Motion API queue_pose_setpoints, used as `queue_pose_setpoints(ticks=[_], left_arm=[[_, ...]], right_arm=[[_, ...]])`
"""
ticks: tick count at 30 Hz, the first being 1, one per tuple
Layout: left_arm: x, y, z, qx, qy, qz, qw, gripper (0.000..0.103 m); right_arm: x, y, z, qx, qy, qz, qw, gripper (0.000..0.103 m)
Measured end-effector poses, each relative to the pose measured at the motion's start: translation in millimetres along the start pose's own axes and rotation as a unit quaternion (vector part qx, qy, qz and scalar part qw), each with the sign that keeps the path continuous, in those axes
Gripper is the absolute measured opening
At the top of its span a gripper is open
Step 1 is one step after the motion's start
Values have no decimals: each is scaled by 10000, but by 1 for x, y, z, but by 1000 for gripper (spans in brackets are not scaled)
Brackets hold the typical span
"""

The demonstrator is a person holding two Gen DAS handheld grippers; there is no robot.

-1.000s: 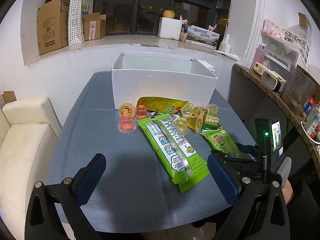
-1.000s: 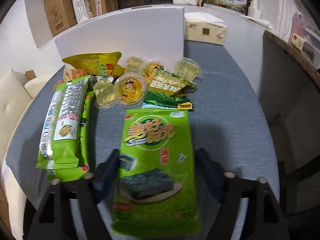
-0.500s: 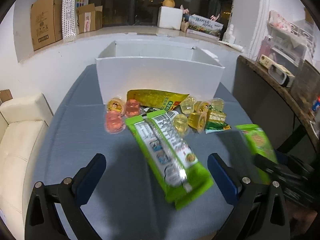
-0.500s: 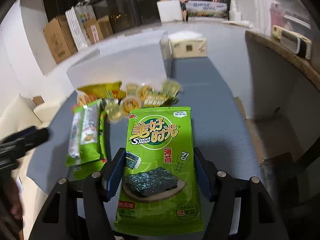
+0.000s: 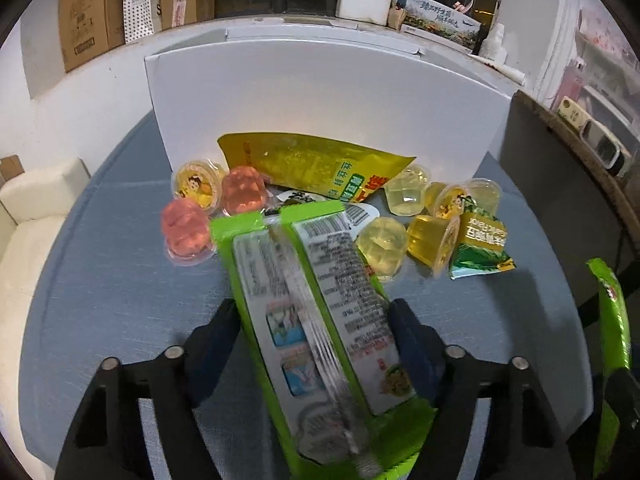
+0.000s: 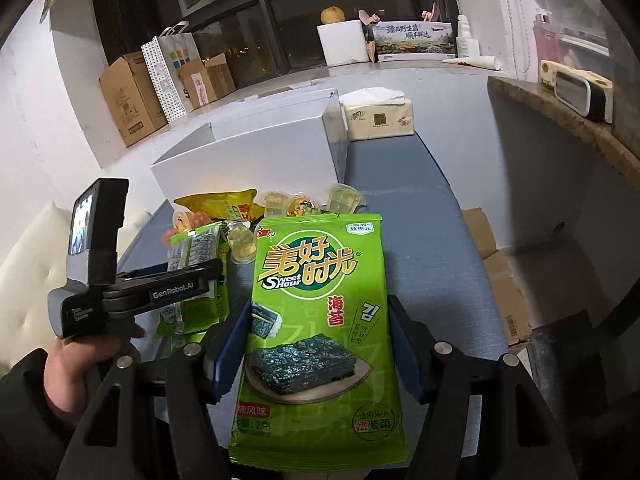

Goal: Organize snacks
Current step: 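Lower both held green packets into the white box and release them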

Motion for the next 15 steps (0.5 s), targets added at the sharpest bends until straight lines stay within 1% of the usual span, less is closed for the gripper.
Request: queue_pose_setpoints(ticks=[3, 6, 12, 15], left_arm=[[0, -5, -9, -214, 61, -86, 9997, 73], [1, -11, -24, -348, 214, -13, 9992, 72], [4, -18, -76, -547, 624, 280, 9962, 71], [13, -23, -102, -642, 851, 321, 9938, 71]], right_arm=[[1, -1, 2, 28, -14, -2, 10000, 69], [2, -5, 2, 48, -16, -60, 10000, 69], [10, -16, -3, 104, 86, -153, 9998, 69], [23, -24, -6, 162, 201, -214, 9994, 69]])
Point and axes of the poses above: each gripper's, at about its wrist camera, not at the fingertips, and z roughly the way its jaws point, y to its right, x to its top, the point moved 8 cm from there along z, roughly the way its jaws point, and after that the axes turned 9 degrees about x, right-handed, at the moved point
